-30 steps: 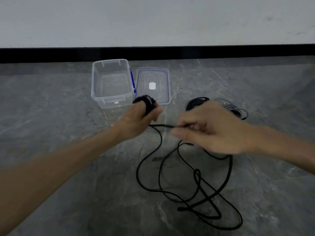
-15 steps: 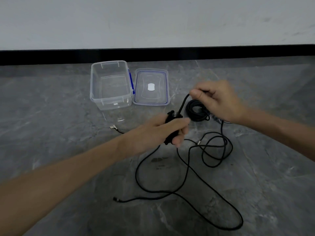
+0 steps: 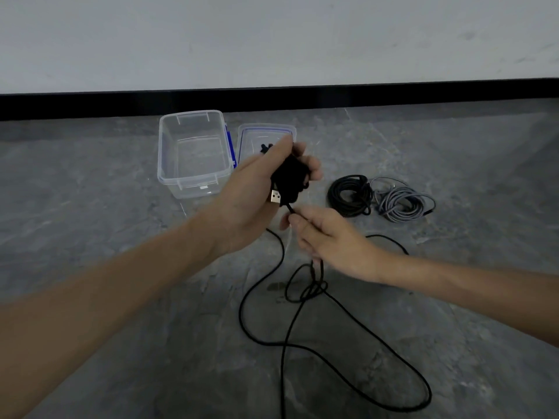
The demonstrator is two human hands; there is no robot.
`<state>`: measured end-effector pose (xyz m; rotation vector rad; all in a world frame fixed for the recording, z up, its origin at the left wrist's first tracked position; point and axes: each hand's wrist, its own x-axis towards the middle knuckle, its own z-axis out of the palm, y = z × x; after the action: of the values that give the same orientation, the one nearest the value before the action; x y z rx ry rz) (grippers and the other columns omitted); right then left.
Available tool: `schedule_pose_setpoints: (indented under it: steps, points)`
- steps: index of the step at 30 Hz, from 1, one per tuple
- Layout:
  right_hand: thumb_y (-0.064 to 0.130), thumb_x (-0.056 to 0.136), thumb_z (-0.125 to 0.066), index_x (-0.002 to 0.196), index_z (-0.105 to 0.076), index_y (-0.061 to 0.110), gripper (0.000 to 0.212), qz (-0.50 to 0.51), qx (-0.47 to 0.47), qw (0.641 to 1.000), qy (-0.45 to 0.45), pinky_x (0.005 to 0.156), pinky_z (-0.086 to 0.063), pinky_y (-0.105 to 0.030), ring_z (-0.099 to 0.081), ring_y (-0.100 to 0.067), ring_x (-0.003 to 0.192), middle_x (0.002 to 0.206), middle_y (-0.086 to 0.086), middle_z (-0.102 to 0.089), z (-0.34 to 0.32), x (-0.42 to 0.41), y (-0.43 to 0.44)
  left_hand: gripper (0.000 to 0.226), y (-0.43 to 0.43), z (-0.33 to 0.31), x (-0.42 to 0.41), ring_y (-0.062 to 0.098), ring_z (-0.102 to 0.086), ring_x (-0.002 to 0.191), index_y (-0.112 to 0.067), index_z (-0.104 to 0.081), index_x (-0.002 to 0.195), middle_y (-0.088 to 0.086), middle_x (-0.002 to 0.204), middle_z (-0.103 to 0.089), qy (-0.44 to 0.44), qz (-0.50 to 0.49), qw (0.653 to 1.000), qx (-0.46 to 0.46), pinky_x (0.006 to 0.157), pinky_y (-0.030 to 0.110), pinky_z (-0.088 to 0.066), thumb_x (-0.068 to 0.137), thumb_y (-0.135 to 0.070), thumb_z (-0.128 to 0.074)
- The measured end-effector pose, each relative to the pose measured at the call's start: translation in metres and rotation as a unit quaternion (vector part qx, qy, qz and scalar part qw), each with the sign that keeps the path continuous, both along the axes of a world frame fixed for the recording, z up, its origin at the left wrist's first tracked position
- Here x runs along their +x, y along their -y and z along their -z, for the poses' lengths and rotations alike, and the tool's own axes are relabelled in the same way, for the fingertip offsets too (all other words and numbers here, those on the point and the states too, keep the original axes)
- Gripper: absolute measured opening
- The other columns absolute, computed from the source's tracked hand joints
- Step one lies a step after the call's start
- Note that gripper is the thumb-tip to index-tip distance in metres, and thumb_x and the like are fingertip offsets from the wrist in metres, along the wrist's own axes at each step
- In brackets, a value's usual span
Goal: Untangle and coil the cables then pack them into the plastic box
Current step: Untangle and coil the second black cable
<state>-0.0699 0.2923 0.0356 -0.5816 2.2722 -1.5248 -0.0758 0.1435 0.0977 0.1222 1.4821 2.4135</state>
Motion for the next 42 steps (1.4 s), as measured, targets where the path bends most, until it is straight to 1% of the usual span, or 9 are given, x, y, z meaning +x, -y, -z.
schedule_pose_setpoints:
  steps: [4,10,13,16,19,26,30,36,42]
  points:
    - [0.020,0.104,-0.037,0.100,-0.059,0.004,0.028,-0.010,0.018,0.998,0.063,0.048,-0.039,-0.026,-0.035,-0.003,0.045,0.048,0.012,-0.037,-0.005,0.015,-0.001,0.025,0.009,0.002,-0.008,0.013,-0.066,0.087,-0.014,-0.056,0.093,-0.003,0.082,-0.071,-0.024,-0.054,0.998,-0.028,0.083,0.022,-0.048,0.104,-0.027,-0.037]
    - [0.020,0.101,-0.046,0.091,-0.066,0.008,0.026,-0.037,0.058,0.997,0.014,0.046,-0.030,-0.028,-0.032,-0.008,0.045,0.050,0.008,-0.035,-0.045,0.021,-0.002,0.025,0.022,0.018,-0.010,0.007,-0.064,0.103,-0.018,-0.060,0.099,-0.010,0.089,-0.074,-0.123,-0.072,0.945,-0.295,0.099,0.022,-0.041,0.104,-0.030,-0.038]
    - [0.022,0.098,-0.051,0.087,-0.071,0.011,0.025,-0.047,0.085,0.995,-0.027,0.042,-0.026,-0.018,-0.028,-0.006,0.042,0.047,0.008,-0.033,-0.072,0.012,-0.008,0.032,0.025,0.022,-0.006,0.002,-0.063,0.089,-0.015,-0.063,0.094,-0.004,0.088,-0.070,-0.166,-0.020,0.907,-0.386,0.086,0.014,-0.044,0.104,-0.030,-0.036]
    - [0.024,0.097,-0.054,0.084,-0.073,0.014,0.025,-0.054,0.090,0.993,-0.045,0.041,-0.024,-0.018,-0.026,-0.013,0.043,0.048,-0.001,-0.030,-0.093,0.001,-0.014,0.043,0.021,0.022,-0.003,0.015,-0.054,0.069,-0.010,-0.063,0.085,0.009,0.075,-0.062,-0.173,0.018,0.879,-0.445,0.072,0.028,-0.047,0.103,-0.038,-0.036]
    - [0.027,0.094,-0.056,0.080,-0.073,0.010,0.028,-0.070,0.093,0.990,-0.078,0.041,-0.024,-0.017,-0.023,-0.025,0.045,0.046,-0.011,-0.032,-0.107,-0.006,-0.018,0.046,0.015,0.014,0.003,0.006,-0.051,0.064,-0.013,-0.058,0.078,-0.013,0.060,-0.061,-0.136,0.079,0.902,-0.402,0.070,0.020,-0.045,0.103,-0.039,-0.030]
    - [0.038,0.081,-0.065,0.076,-0.072,0.012,0.027,-0.053,0.044,0.988,-0.139,0.046,-0.033,-0.010,-0.037,-0.009,0.044,0.052,-0.010,-0.051,-0.110,-0.036,-0.027,0.060,0.003,-0.004,0.015,0.013,-0.056,0.062,-0.010,-0.054,0.080,-0.002,0.055,-0.048,-0.077,0.208,0.939,-0.264,0.065,0.015,-0.045,0.085,-0.061,-0.021]
    - [0.061,0.082,-0.060,0.078,-0.072,0.017,0.046,-0.046,0.059,0.984,-0.164,0.050,-0.042,-0.043,-0.044,-0.035,0.050,0.062,-0.034,-0.053,-0.088,-0.051,-0.029,0.043,0.003,-0.010,0.017,0.014,-0.051,0.053,-0.015,-0.049,0.071,-0.006,0.047,-0.037,-0.060,0.185,0.966,-0.169,0.062,0.018,-0.045,0.095,-0.050,-0.040]
    - [0.051,0.095,-0.041,0.078,-0.064,0.015,0.046,-0.035,0.068,0.992,-0.101,0.042,-0.022,-0.030,-0.026,-0.021,0.044,0.051,-0.003,-0.033,-0.055,-0.042,-0.032,0.047,0.006,-0.028,0.006,0.010,-0.049,0.056,-0.022,-0.052,0.063,-0.012,0.046,-0.038,-0.026,0.095,0.995,-0.012,0.064,0.017,-0.047,0.096,-0.049,-0.034]
    - [0.026,0.102,-0.041,0.084,-0.064,0.006,0.036,-0.086,0.164,0.979,-0.085,0.045,-0.029,-0.011,-0.039,-0.003,0.039,0.041,0.016,-0.039,-0.024,-0.013,-0.028,0.047,0.010,-0.038,-0.011,0.008,-0.056,0.064,-0.018,-0.051,0.076,-0.011,0.054,-0.050,-0.040,-0.049,0.997,0.034,0.069,0.016,-0.049,0.103,-0.048,-0.027]
